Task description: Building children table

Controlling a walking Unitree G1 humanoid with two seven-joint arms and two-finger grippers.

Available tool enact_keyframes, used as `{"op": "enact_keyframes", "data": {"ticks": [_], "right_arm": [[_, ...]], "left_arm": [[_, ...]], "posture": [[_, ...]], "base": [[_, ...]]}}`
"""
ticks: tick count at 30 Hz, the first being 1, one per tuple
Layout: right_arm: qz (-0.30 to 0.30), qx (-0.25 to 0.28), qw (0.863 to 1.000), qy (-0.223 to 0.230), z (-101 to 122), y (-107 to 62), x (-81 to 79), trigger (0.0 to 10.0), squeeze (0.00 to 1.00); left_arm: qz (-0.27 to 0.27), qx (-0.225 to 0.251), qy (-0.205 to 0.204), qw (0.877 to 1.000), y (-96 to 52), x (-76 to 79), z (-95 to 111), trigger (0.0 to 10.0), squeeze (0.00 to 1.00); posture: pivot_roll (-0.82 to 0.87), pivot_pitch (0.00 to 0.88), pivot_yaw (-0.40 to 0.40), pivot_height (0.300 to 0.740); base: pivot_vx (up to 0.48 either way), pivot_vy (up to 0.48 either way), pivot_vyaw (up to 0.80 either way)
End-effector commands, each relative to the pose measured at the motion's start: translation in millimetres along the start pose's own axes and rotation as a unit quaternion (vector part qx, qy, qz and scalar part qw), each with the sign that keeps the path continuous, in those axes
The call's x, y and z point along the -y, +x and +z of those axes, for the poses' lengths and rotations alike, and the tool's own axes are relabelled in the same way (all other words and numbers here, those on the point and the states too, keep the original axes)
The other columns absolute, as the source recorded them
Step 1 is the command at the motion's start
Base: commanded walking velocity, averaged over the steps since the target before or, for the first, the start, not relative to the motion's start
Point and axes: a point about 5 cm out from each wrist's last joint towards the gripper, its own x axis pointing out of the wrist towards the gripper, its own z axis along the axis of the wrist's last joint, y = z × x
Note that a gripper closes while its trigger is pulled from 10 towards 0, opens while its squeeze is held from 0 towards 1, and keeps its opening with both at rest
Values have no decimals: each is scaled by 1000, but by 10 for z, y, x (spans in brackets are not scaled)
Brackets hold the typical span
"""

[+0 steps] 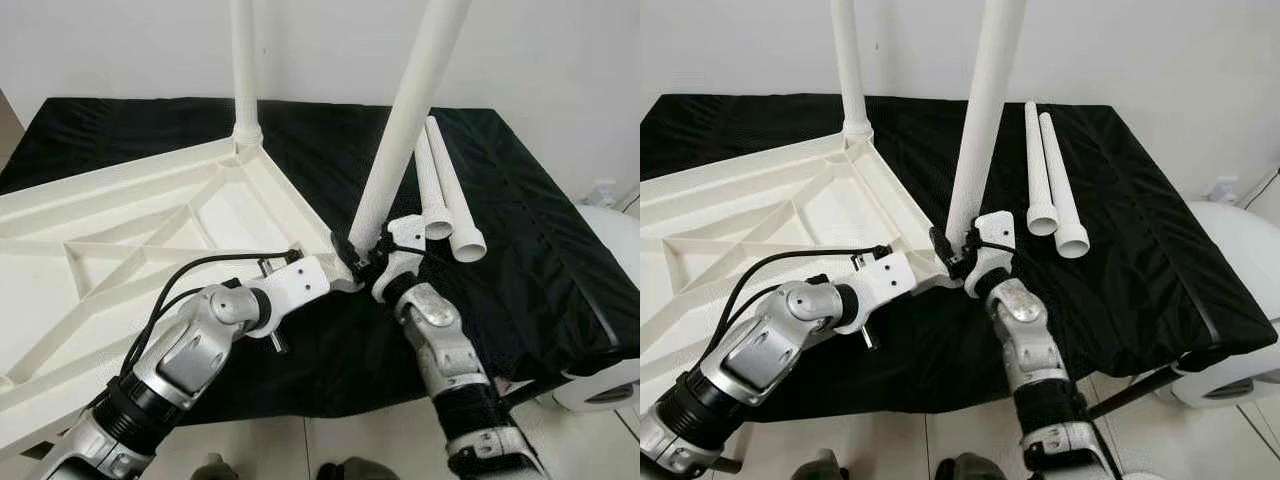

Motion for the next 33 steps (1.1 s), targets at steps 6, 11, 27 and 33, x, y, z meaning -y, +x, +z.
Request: {"op": "enact_keyframes", "data": {"ticks": [6, 11, 27, 33], "right_arm": [[-49, 12, 999, 9, 95, 87, -306, 10000, 0], [-48, 7, 999, 13, 97, 71, -367, 10000, 0], [-55, 14, 998, 33, 113, -10, -189, 10000, 1000], [-36, 15, 999, 20, 117, -65, 25, 10000, 431]], "left_arm": [[1, -1, 12, 1000, 47, 59, 32, 10000, 0], [0, -1, 12, 1000, 44, 63, 31, 10000, 0], [0, -2, 10, 1000, 46, 69, 27, 10000, 0], [0, -2, 12, 1000, 48, 69, 25, 10000, 0]], "posture": [[28, 0, -77, 740], [28, 3, -76, 740], [27, 1, -78, 740], [29, 0, -78, 740]], "base": [[0, 0, 0], [0, 0, 0], [0, 0, 0], [0, 0, 0]]}}
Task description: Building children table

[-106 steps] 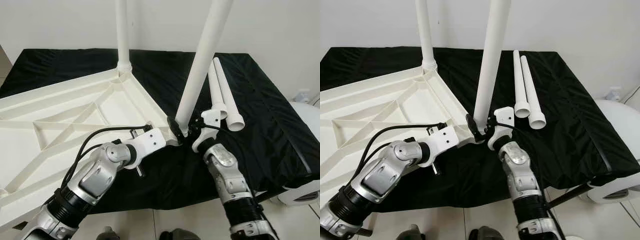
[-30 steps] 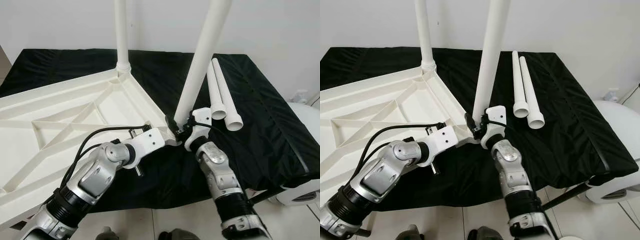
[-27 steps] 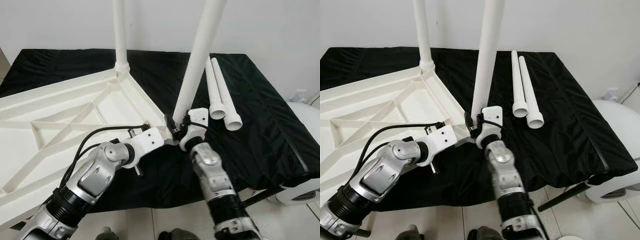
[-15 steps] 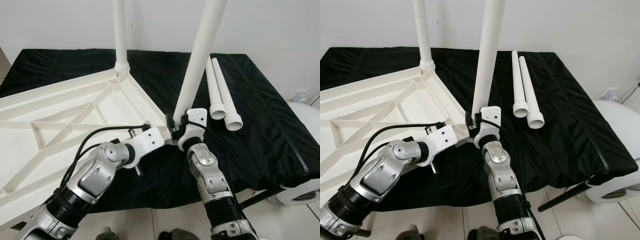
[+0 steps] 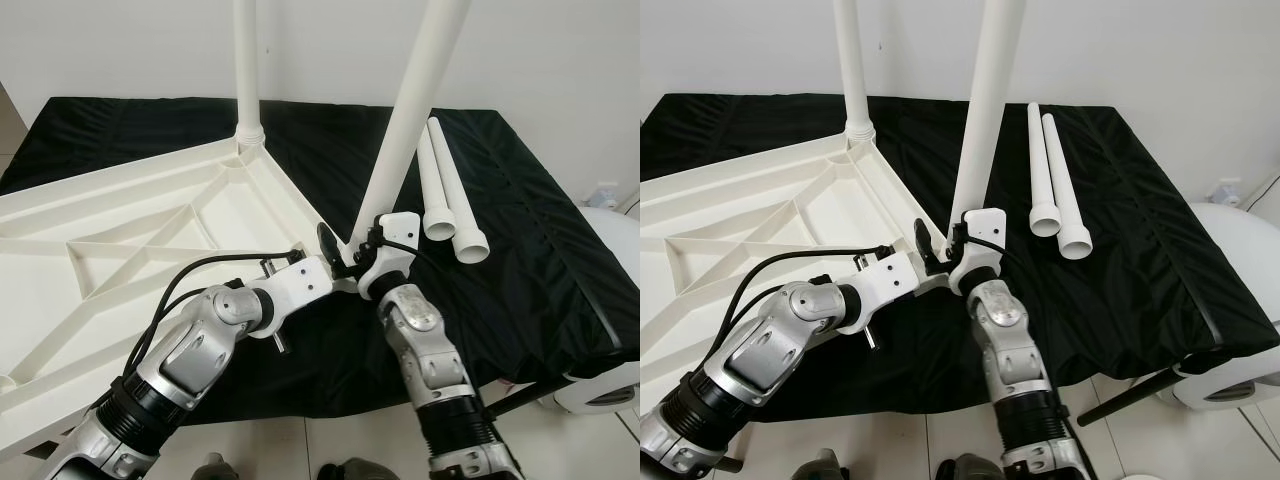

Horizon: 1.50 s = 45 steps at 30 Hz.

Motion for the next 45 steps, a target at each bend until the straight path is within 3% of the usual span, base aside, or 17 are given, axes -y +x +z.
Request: {"op": "enact_keyframes", "data": {"ticks": [1, 2, 12, 14, 19, 24, 30, 36, 37, 38, 39, 45], "right_arm": [[9, -2, 1000, 4, -14, -14, 63, 10000, 431], [21, -1, 1000, -1, -8, -22, 95, 10000, 0], [110, 0, 994, -23, 21, -48, 294, 10000, 0], [178, -13, 984, -20, 16, -38, 370, 10000, 0], [203, -21, 979, -29, 13, -19, 404, 10000, 0], [222, -37, 972, -67, -1, 43, 501, 10000, 0], [231, -39, 969, -72, 26, 117, 624, 10000, 0], [235, -42, 968, -77, 18, 126, 651, 9608, 0], [237, -42, 968, -76, 15, 126, 653, 1608, 0], [237, -42, 968, -76, 15, 126, 653, 1608, 0], [244, -42, 966, -72, -1, 125, 650, 0, 0], [251, -43, 965, -66, -38, 114, 640, 0, 0]], "left_arm": [[3, -5, 15, 1000, 29, 49, 7, 10000, 0], [3, -5, 16, 1000, 29, 48, 7, 10000, 0], [2, -4, 18, 1000, 35, 46, 8, 10000, 0], [1, -4, 21, 1000, 40, 44, 15, 10000, 0], [1, -4, 23, 1000, 39, 38, 15, 10000, 0], [0, -5, 26, 1000, 32, 33, 13, 10000, 0], [1, -4, 25, 1000, 31, 29, 21, 10000, 0], [4, -4, 25, 1000, 31, 22, 21, 10000, 0], [4, -4, 25, 1000, 31, 22, 21, 10000, 0], [4, -4, 25, 1000, 31, 22, 21, 10000, 0], [4, -4, 25, 1000, 29, 20, 20, 10000, 0], [5, -3, 26, 1000, 25, 10, 29, 10000, 0]], "posture": [[29, 0, -78, 740], [28, 0, -79, 740], [30, 0, -76, 740], [32, 0, -73, 740], [37, 0, -72, 740], [39, 0, -71, 740], [45, 0, -72, 740], [46, 0, -74, 740], [46, 0, -74, 740], [46, 0, -74, 740], [47, 0, -71, 740], [46, 0, -71, 740]], "base": [[0, 0, 0], [0, 0, 0], [0, 0, 0], [0, 0, 0], [0, 0, 0], [0, 0, 0], [0, 0, 0], [0, 0, 0], [0, 0, 0], [0, 0, 0], [0, 0, 0], [0, 0, 0]]}}
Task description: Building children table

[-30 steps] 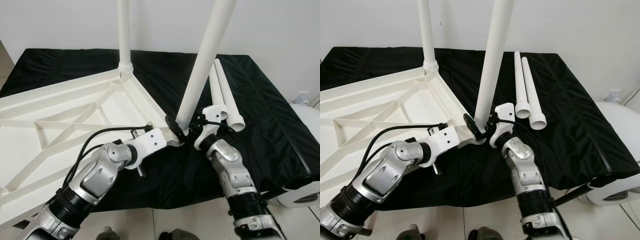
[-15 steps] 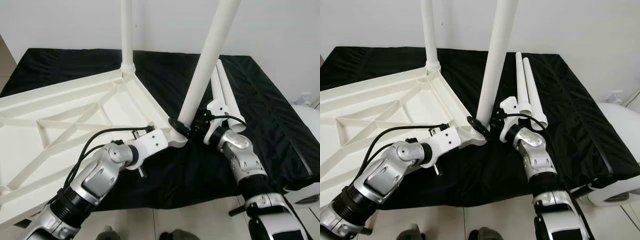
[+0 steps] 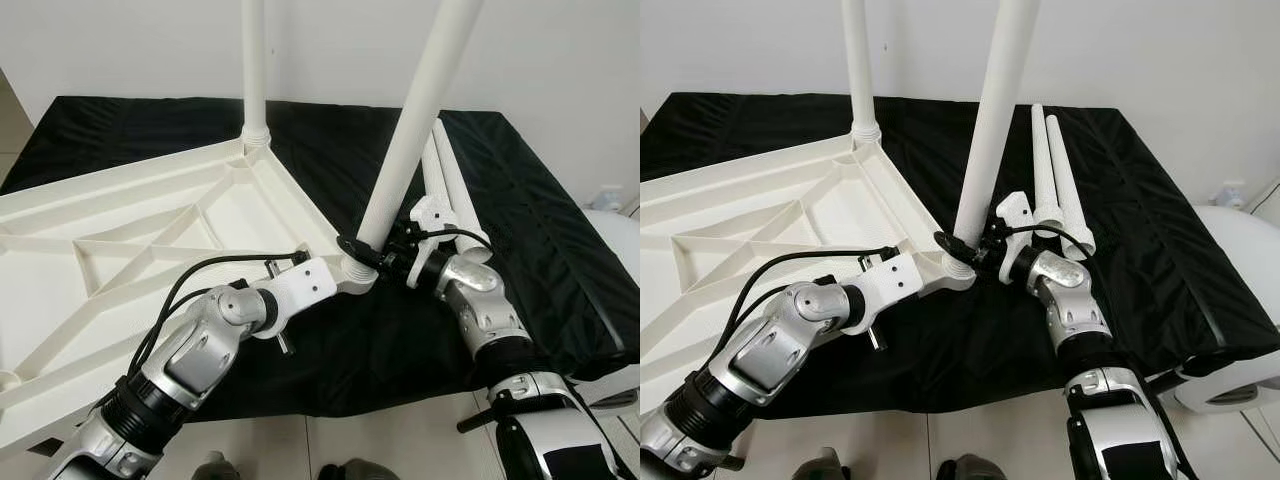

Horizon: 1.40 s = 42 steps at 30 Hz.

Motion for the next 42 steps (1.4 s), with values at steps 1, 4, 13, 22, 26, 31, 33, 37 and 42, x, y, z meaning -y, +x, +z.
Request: {"op": "enact_keyframes", "data": {"ticks": [1, 4, 13, 22, 26, 31, 33, 37, 42], "right_arm": [[-17, -9, 1000, 2, -42, -75, 67, 0, 0], [-21, -11, 1000, 1, -50, -87, 73, 4078, 0], [-37, -2, 999, 1, -42, -77, 47, 10000, 0], [-63, 29, 997, 18, -35, 22, -169, 10000, 0], [-67, 34, 997, 22, -26, 37, -203, 10000, 0], [-114, 57, 991, 29, 47, 159, -321, 10000, 0], [-126, 60, 990, 34, 63, 185, -337, 10000, 0], [-156, 65, 985, 38, 101, 247, -394, 10000, 0], [-178, 71, 980, 52, 128, 318, -494, 10000, 0]], "left_arm": [[8, -1, 21, 1000, 5, 4, 24, 10000, 0], [8, -1, 21, 1000, 7, 3, 27, 10000, 0], [9, -1, 18, 1000, 4, 6, 27, 10000, 0], [13, -3, 13, 1000, -9, -4, 15, 10000, 0], [13, -3, 12, 1000, -11, -5, 15, 10000, 0], [15, -4, 12, 1000, -16, -10, 12, 10000, 0], [15, -4, 12, 1000, -16, -11, 13, 10000, 0], [17, -3, 12, 1000, -16, -20, 15, 10000, 0], [18, -3, 11, 1000, -18, -25, 14, 10000, 0]], "posture": [[44, 0, -70, 740], [42, 0, -70, 740], [41, 0, -74, 740], [46, 0, -80, 740], [50, 0, -79, 740], [50, 0, -78, 740], [50, 0, -78, 740], [50, 0, -80, 740], [48, 0, -81, 740]], "base": [[0, 0, 0], [0, 0, 0], [0, 0, 0], [0, 0, 0], [0, 0, 0], [0, 0, 0], [0, 0, 0], [0, 0, 0], [0, 0, 0]]}}
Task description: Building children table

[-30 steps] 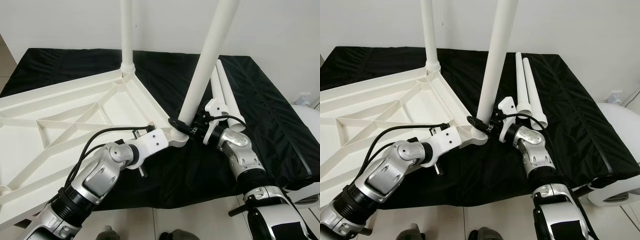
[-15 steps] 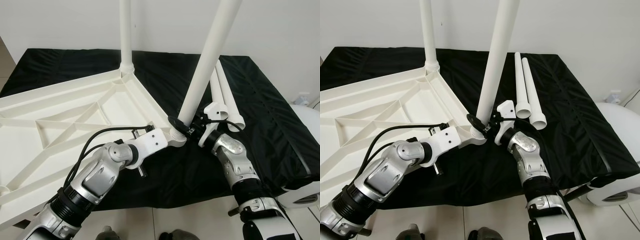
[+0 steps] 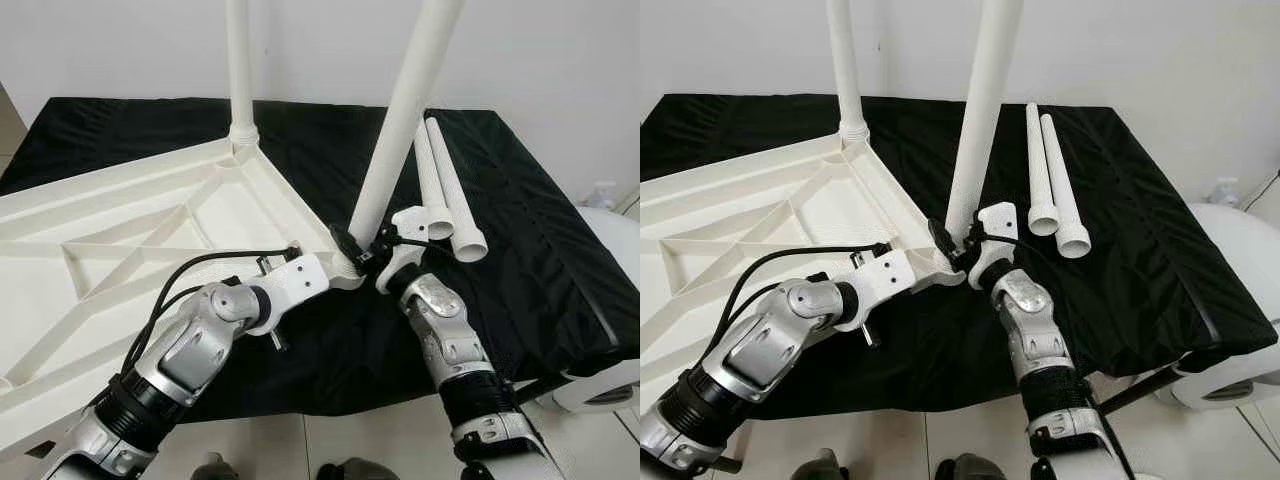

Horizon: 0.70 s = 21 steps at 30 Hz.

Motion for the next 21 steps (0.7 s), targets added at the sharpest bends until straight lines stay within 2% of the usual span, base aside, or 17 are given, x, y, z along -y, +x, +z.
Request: {"op": "enact_keyframes", "data": {"ticks": [1, 2, 4, 6, 19, 20, 21], "right_arm": [[0, 26, 999, 23, 91, 84, -215, 10000, 0], [0, 26, 999, 23, 91, 84, -215, 10000, 0], [-32, 34, 998, 45, 101, 120, -355, 10000, 0], [-49, 34, 997, 52, 107, 138, -415, 10000, 0], [-76, 28, 996, 43, 122, 88, -353, 10000, 12], [-76, 26, 996, 49, 116, 80, -360, 10000, 1000], [-76, 26, 996, 49, 116, 80, -360, 10000, 1000]], "left_arm": [[7, 3, 19, 1000, 17, 34, 43, 10000, 0], [7, 3, 19, 1000, 17, 34, 43, 10000, 0], [6, 3, 18, 1000, 22, 41, 45, 10000, 0], [5, 4, 18, 1000, 21, 40, 46, 10000, 0], [2, 2, 19, 1000, 20, 54, 41, 10000, 0], [2, 2, 19, 1000, 19, 57, 41, 10000, 0], [2, 2, 19, 1000, 19, 57, 41, 10000, 0]], "posture": [[46, 0, -78, 740], [46, 0, -78, 740], [47, 0, -77, 740], [49, 0, -77, 740], [46, 0, -76, 740], [46, 0, -76, 740], [46, 0, -76, 740]], "base": [[0, 0, 0], [0, 0, 0], [0, 0, 0], [0, 0, 0], [0, 0, 0], [0, 0, 0], [0, 0, 0]]}}
